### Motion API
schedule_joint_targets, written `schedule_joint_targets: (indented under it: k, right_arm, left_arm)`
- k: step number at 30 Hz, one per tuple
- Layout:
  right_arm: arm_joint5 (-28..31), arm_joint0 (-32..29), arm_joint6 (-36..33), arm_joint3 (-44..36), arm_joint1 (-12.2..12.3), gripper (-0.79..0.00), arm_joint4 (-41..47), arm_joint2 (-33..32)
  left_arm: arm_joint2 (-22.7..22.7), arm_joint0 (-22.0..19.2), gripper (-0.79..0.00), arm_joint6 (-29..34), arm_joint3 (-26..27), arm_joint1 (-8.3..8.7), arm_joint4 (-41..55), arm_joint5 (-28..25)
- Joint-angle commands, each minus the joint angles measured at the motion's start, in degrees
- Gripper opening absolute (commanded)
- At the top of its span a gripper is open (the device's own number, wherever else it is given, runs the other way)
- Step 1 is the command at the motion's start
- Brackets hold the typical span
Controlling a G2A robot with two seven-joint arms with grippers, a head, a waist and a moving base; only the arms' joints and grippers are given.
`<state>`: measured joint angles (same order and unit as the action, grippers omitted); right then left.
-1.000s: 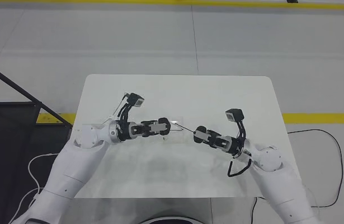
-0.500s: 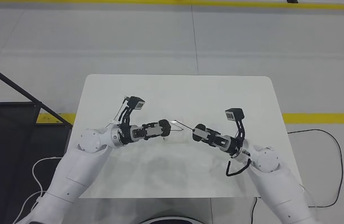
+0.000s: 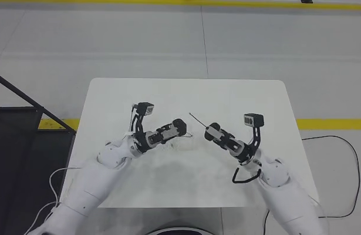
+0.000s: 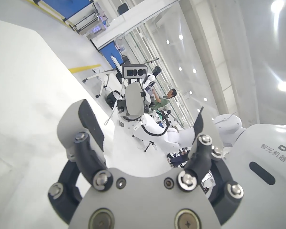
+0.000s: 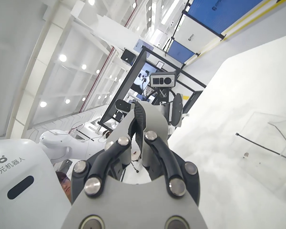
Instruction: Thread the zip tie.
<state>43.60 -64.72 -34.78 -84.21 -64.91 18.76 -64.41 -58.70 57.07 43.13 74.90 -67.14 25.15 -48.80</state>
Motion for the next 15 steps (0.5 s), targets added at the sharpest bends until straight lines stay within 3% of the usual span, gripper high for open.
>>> schedule_joint_targets:
  k: [1, 5, 15]
  right_arm:
    - [0.6, -0.3, 3.5, -0.1, -0.3, -0.785, -2.9, 0.4]
    - [0.4, -0.7, 8.3, -0.4, -0.9, -0.785, -8.0, 1.1]
    - [-0.2, -0.9, 13.4, -0.4, -1.9, -0.785, -14.0, 2.5]
  left_arm:
    - [1.3, -0.6, -0.240, -2.1, -1.4, -0.68, -0.5, -3.1]
    - [3.6, -1.6, -0.409, -4.0, -3.9, -1.79, -1.7, -6.9]
    - [5.4, -3.6, -0.440, -8.9, -7.6, -3.64, -3.4, -9.2]
